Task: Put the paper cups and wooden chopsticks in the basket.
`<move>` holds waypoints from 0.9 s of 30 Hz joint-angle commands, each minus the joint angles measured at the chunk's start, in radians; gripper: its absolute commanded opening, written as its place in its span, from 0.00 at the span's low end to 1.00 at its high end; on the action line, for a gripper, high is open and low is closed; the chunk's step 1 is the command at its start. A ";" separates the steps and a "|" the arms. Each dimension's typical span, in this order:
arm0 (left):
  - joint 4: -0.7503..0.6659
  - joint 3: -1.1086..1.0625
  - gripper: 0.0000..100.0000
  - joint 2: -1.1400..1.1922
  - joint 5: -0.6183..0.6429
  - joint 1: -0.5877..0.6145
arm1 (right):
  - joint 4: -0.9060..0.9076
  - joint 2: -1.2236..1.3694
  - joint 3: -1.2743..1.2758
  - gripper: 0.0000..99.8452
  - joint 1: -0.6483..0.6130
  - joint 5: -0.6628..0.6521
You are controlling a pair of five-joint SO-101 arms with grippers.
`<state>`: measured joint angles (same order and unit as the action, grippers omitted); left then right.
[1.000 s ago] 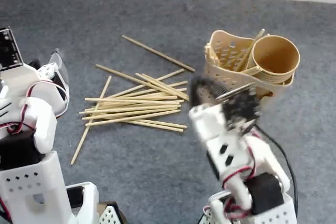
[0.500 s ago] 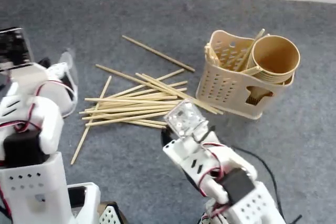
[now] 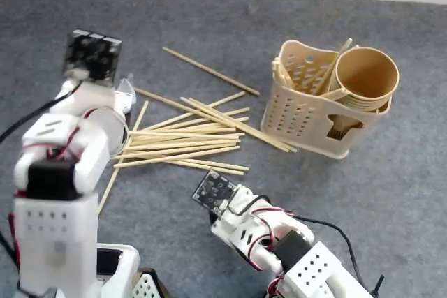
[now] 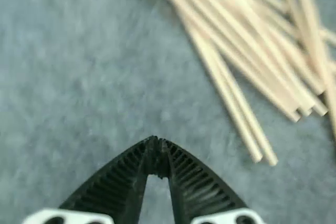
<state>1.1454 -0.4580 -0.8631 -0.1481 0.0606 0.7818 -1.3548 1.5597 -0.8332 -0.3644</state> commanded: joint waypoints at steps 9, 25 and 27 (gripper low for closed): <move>0.152 0.286 0.10 0.538 -0.172 -0.036 | 0.254 -0.016 -0.013 0.01 0.228 -0.021; 0.175 0.302 0.11 0.828 -0.319 -0.266 | 0.314 -0.016 -0.005 0.01 0.680 -0.023; 0.173 0.308 0.11 0.874 -0.319 -0.292 | 0.317 -0.016 -0.004 0.01 0.743 -0.021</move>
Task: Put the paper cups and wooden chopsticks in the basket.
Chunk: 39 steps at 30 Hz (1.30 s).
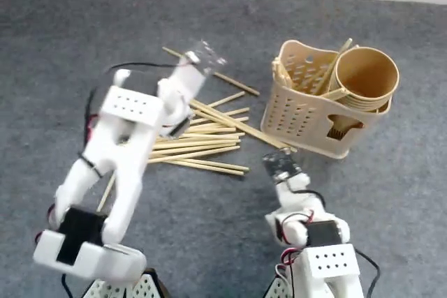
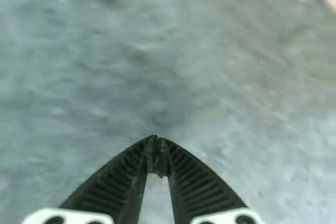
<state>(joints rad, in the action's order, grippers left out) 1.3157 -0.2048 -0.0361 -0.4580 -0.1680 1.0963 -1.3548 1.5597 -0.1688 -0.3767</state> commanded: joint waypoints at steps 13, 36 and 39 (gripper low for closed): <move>0.005 0.036 0.11 0.130 -0.011 -0.274 | -0.079 -0.018 0.054 0.01 0.260 -0.009; -0.199 -0.188 0.15 0.130 -0.118 -0.236 | -0.077 -0.018 0.056 0.01 0.265 -0.009; -0.204 -0.209 0.15 0.136 -0.157 -0.236 | -0.077 -0.018 0.056 0.01 0.265 -0.009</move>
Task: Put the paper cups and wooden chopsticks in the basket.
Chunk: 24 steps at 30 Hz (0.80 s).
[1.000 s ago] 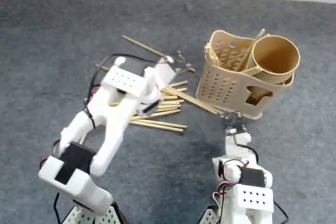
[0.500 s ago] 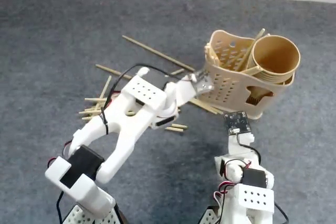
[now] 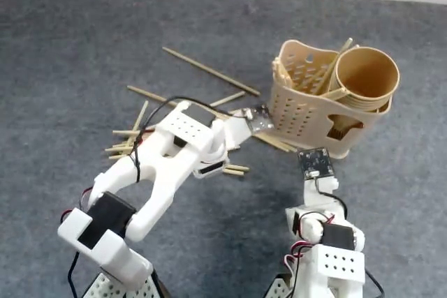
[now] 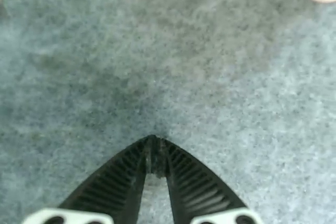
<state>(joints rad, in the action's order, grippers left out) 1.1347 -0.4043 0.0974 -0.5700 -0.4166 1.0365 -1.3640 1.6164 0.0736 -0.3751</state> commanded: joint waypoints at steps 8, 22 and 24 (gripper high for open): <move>0.038 0.114 0.09 0.180 -0.049 0.028 | -0.019 -0.008 -0.001 0.01 0.022 -0.012; 0.324 0.136 0.01 0.002 -0.048 -0.001 | -0.019 -0.008 -0.001 0.01 0.022 -0.012; 0.361 0.137 0.01 -0.059 -0.048 -0.001 | -0.019 -0.008 -0.001 0.01 0.022 -0.012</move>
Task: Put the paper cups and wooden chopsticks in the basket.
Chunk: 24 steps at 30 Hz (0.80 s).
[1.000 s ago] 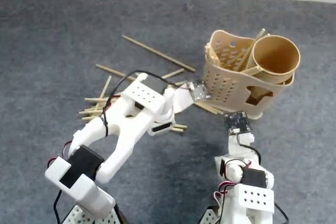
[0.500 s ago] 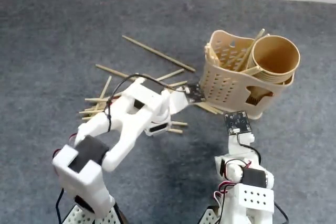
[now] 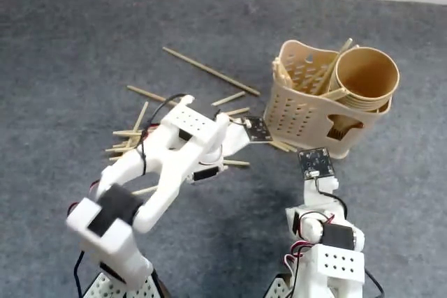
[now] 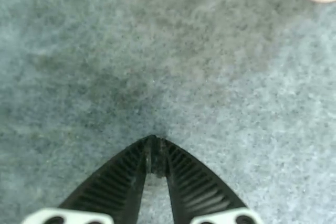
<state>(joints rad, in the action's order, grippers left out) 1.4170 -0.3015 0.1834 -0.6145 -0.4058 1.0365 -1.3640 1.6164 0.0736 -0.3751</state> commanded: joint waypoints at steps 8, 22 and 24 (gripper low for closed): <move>0.130 0.064 0.01 -0.395 -0.002 -0.012 | -0.019 -0.008 -0.001 0.01 0.022 -0.012; 0.031 0.616 0.01 -0.492 0.382 -0.058 | -0.068 -0.008 0.001 0.01 -0.010 0.037; -0.005 0.688 0.01 -0.492 0.434 -0.090 | -0.091 -0.008 0.004 0.01 -0.036 0.123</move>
<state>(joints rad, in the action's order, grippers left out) 1.4814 0.2110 -0.2647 -0.2785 -0.4289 0.9966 -1.3548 1.6180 0.0675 -0.3383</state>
